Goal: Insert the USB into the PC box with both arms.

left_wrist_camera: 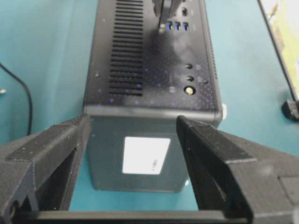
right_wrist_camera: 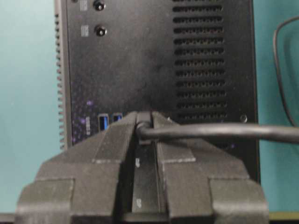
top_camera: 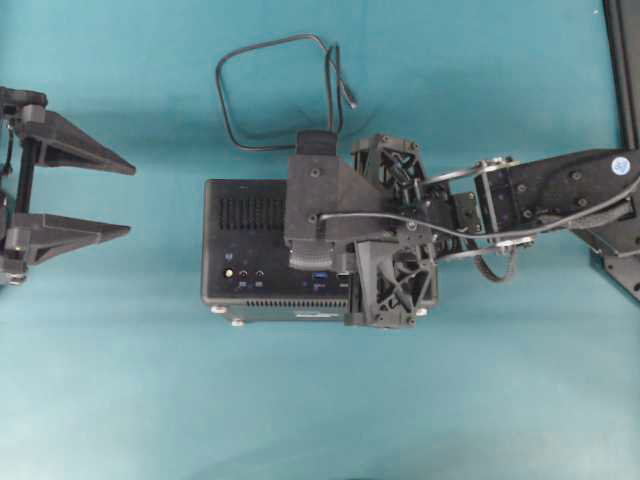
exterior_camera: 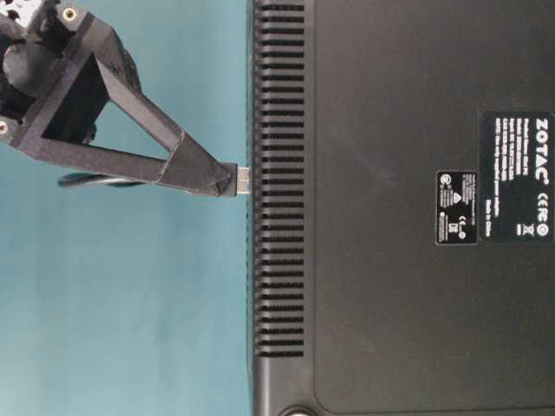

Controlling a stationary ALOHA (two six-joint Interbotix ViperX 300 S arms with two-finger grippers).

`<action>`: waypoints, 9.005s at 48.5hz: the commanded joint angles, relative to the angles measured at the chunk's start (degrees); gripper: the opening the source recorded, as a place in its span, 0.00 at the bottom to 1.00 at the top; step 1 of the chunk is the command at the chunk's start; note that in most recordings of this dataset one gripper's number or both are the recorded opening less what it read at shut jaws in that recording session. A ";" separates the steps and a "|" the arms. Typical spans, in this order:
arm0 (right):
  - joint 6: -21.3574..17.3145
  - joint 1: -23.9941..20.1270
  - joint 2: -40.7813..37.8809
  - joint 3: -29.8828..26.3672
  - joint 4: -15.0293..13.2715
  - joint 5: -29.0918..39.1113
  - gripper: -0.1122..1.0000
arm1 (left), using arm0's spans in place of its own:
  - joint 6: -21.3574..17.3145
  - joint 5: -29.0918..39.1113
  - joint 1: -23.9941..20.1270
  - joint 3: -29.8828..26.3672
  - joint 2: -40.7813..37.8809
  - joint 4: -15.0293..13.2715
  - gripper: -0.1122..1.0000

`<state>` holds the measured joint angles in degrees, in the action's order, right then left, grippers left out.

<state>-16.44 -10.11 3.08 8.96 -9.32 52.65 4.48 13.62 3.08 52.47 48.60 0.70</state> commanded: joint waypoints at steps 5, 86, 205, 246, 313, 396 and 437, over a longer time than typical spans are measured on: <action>0.44 -0.09 0.53 -0.26 0.18 0.26 0.19 | 0.09 -0.53 0.09 -0.97 -0.18 0.18 0.80; 0.53 -0.62 0.09 0.26 2.11 0.88 0.19 | 1.58 -1.85 0.18 -0.44 -1.32 0.18 0.80; -4.13 -1.58 -0.09 -1.05 -2.81 3.43 0.18 | 1.85 -1.67 0.18 0.09 3.52 0.18 0.80; -4.75 0.00 0.26 0.79 -4.22 2.20 0.18 | 1.93 -1.67 0.18 0.44 3.52 0.18 0.80; -3.96 -0.18 0.18 -1.58 -2.29 3.78 0.19 | 3.25 -1.58 0.18 1.23 3.52 0.18 0.80; -4.92 0.88 30.59 24.08 -2.64 -26.46 0.72 | -3.43 -1.58 0.18 2.20 5.80 0.18 0.80; -4.92 0.79 38.14 30.67 -2.46 -20.21 0.72 | -3.96 -1.49 0.18 2.55 5.98 0.18 0.80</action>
<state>-20.74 -9.32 40.34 39.64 -11.87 32.78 0.53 12.39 3.16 55.37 54.76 0.70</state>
